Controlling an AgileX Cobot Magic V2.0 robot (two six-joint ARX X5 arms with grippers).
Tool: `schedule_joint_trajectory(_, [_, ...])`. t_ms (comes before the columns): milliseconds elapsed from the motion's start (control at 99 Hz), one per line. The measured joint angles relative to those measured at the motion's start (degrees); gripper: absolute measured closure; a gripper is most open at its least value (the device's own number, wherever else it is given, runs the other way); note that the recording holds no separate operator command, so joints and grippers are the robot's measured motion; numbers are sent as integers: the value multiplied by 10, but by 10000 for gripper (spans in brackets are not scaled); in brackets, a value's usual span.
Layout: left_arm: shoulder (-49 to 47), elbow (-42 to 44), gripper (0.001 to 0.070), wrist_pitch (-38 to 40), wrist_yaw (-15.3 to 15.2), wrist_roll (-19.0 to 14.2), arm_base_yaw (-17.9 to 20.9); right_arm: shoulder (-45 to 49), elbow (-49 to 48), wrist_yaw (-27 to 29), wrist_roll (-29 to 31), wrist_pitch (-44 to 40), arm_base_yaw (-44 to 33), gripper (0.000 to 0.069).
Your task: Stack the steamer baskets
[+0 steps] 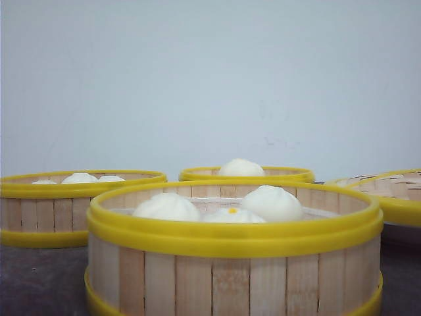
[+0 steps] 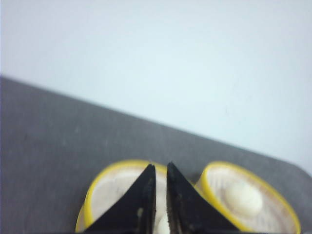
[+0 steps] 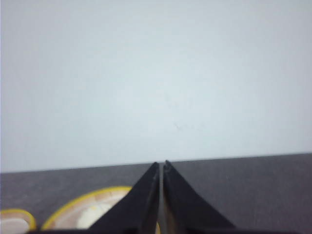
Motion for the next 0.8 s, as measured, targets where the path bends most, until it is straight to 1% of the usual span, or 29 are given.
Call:
schedule_joint_trajectory(111, [83, 84, 696, -31, 3, 0, 0, 37, 95, 0, 1, -86, 0, 680])
schedule_joint_trajectory(182, [148, 151, 696, -47, 17, 0, 0, 69, 156, 0, -9, -131, 0, 680])
schedule_joint_trajectory(333, [265, 299, 696, -62, 41, 10, 0, 147, 284, 0, -32, -191, 0, 680])
schedule_joint_trajectory(465, [331, 392, 696, -71, 53, 20, 0, 223, 399, 0, -39, -258, 0, 680])
schedule_joint_trajectory(566, [353, 424, 696, -86, 76, 22, 0, 278, 472, 0, -40, -316, 0, 680])
schedule_joint_trajectory(798, [357, 425, 696, -140, 78, 22, 0, 387, 602, 0, -43, -414, 0, 680])
